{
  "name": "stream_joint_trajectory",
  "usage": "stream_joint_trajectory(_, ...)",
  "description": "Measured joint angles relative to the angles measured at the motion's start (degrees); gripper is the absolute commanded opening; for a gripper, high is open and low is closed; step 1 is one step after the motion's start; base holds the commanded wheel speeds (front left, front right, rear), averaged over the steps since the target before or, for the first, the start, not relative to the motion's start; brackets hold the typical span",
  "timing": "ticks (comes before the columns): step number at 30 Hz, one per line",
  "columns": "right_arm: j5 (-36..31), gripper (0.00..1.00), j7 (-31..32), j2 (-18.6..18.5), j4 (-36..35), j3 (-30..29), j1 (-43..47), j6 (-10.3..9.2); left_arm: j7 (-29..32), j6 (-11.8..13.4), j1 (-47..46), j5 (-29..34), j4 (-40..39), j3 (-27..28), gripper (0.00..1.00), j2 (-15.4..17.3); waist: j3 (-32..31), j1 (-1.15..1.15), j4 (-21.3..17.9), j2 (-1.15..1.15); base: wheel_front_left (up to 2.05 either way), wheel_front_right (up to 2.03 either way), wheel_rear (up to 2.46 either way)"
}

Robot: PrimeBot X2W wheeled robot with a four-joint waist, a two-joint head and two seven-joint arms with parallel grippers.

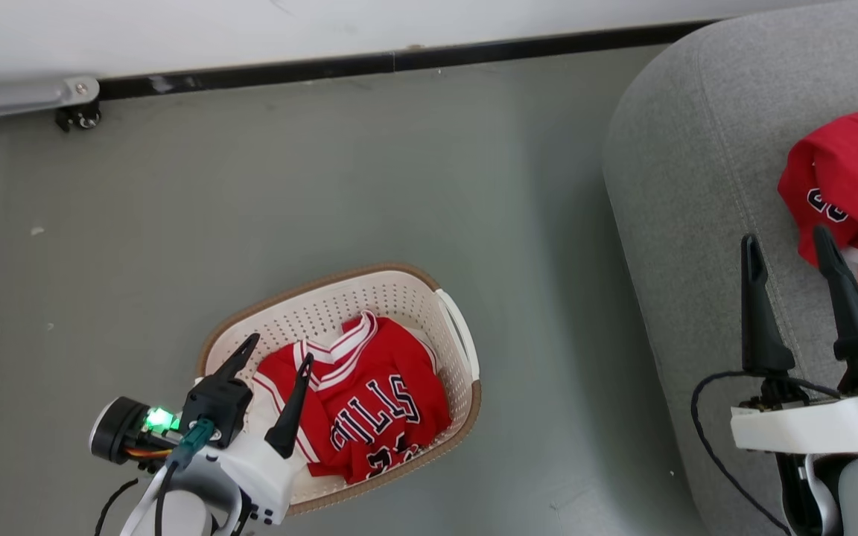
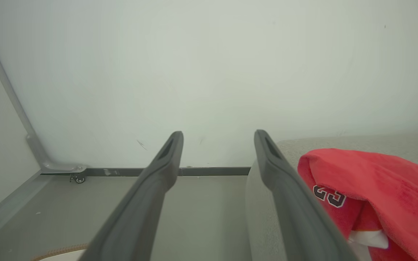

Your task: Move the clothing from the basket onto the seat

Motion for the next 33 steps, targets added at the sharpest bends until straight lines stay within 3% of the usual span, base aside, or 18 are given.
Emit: stream_joint_trajectory(33, 1.3, 1.0, -0.5, 0.0, -3.8, 0.0, -13.6, 0.0, 3.3, 0.0, -17.5, 2.8, 18.4, -0.8, 1.0, -1.0, 17.4, 0.01, -3.2, 0.0, 0.0, 0.0, 0.0)
